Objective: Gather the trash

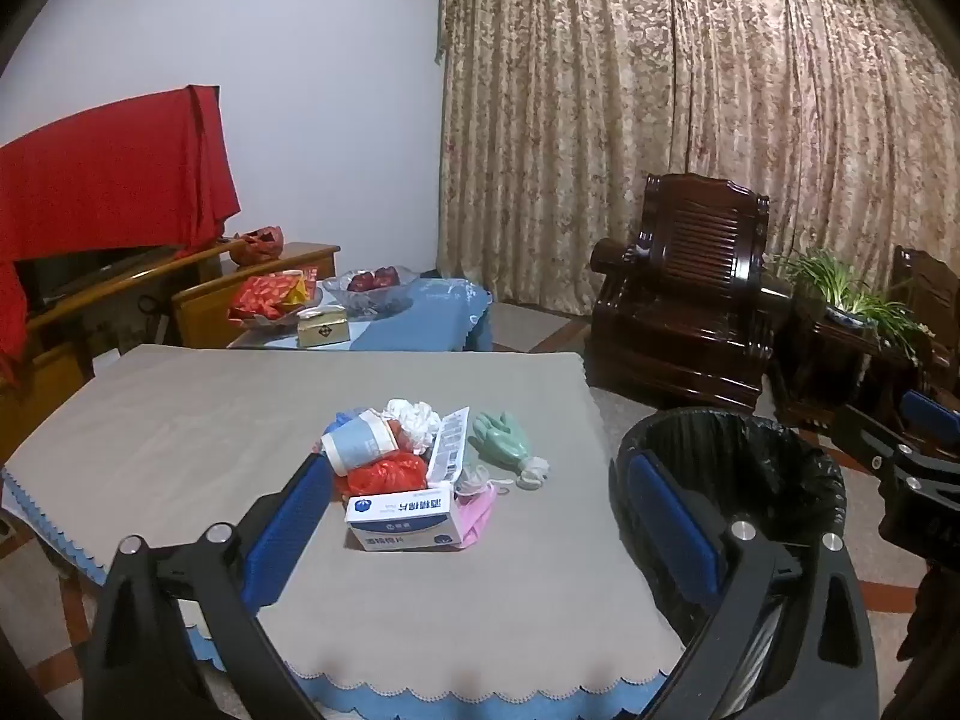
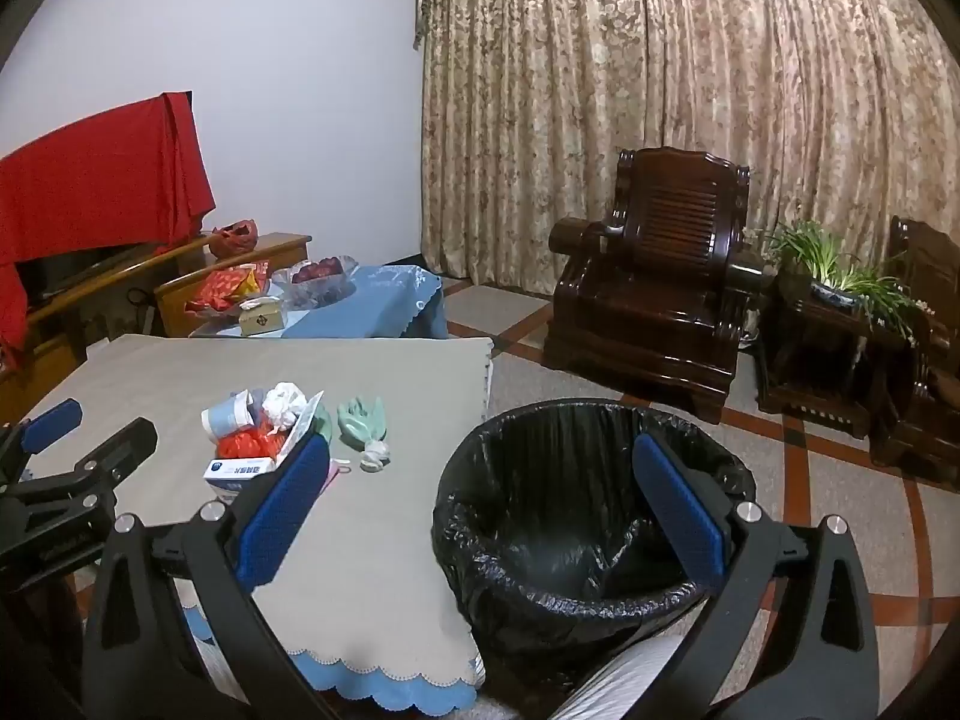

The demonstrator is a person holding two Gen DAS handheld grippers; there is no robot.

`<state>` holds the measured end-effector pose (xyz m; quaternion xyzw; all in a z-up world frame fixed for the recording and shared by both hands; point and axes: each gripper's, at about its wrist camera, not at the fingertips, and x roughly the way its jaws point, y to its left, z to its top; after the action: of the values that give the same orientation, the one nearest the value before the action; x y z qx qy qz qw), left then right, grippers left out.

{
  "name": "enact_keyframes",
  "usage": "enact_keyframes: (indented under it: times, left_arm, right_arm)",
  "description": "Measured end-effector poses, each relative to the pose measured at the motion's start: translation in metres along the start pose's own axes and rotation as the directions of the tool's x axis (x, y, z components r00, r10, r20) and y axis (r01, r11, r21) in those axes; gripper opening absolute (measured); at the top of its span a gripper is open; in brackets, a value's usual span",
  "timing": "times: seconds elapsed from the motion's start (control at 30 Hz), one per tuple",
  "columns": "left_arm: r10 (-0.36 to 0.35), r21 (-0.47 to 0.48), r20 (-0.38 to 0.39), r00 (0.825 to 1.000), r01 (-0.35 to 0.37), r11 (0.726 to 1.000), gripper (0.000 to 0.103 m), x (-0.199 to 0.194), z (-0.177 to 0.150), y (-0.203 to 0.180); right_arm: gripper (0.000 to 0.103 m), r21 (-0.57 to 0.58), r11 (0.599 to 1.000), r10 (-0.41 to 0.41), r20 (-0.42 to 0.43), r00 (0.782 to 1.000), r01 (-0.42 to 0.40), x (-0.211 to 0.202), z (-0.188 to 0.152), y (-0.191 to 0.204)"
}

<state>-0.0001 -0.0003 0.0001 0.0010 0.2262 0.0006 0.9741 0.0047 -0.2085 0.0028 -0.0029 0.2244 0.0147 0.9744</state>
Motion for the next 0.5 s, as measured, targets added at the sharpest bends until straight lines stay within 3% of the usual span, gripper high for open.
enact_keyframes:
  times: [0.5]
  left_arm:
    - [0.002,0.000,-0.006,1.000,-0.002,1.000,0.097,0.0007,0.0003,0.0002]
  right_arm:
    - [0.098,0.003,1.000,0.002,-0.004,1.000,-0.002,0.0018,-0.0012,-0.0001]
